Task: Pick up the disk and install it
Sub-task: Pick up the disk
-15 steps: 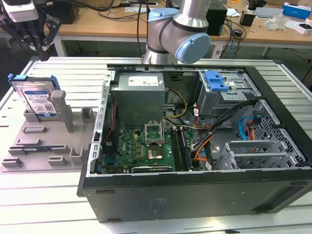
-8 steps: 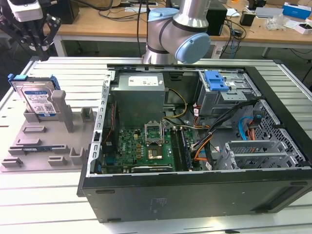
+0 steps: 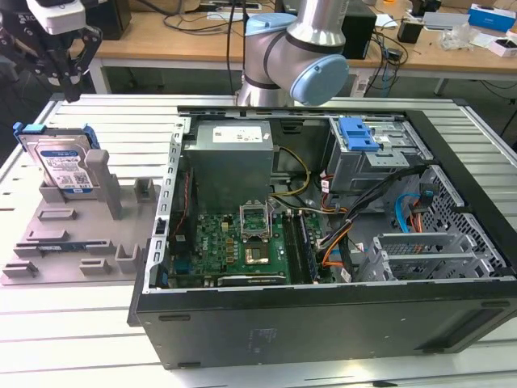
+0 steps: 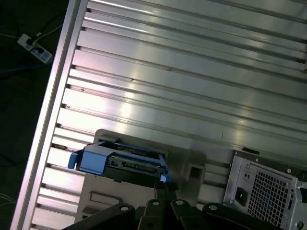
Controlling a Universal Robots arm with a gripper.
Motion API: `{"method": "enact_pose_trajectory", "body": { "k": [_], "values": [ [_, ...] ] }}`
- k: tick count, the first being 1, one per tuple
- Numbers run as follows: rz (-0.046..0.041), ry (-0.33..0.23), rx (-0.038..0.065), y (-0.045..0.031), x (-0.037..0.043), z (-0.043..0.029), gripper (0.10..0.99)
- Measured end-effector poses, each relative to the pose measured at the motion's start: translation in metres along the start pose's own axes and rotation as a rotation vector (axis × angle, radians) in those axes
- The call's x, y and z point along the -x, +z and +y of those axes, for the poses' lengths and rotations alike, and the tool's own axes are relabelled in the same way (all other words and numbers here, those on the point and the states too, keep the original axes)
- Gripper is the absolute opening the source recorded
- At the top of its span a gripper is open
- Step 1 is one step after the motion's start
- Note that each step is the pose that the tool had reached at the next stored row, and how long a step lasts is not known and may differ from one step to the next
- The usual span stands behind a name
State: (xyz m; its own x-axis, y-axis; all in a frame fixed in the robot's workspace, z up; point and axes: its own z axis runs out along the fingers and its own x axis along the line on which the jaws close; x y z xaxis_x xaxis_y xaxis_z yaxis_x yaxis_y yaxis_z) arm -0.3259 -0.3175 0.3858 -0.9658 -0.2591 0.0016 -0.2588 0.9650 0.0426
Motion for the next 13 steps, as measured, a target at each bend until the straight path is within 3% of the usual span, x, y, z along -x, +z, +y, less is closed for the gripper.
{"method": "enact_pose_trajectory", "body": {
  "k": [9, 10, 11, 13],
  "values": [
    [0.0088, -0.208, 0.0, 0.002, 0.0, -0.0001, 0.114],
    [0.0097, -0.228, 0.0, 0.0022, 0.0, -0.0001, 0.235],
    [0.0107, -0.25, 0.0, 0.0025, 0.0, -0.0001, 0.235],
    [0.0127, -0.297, 0.0, 0.0031, 0.0, -0.0002, 0.357]
  ]
}}
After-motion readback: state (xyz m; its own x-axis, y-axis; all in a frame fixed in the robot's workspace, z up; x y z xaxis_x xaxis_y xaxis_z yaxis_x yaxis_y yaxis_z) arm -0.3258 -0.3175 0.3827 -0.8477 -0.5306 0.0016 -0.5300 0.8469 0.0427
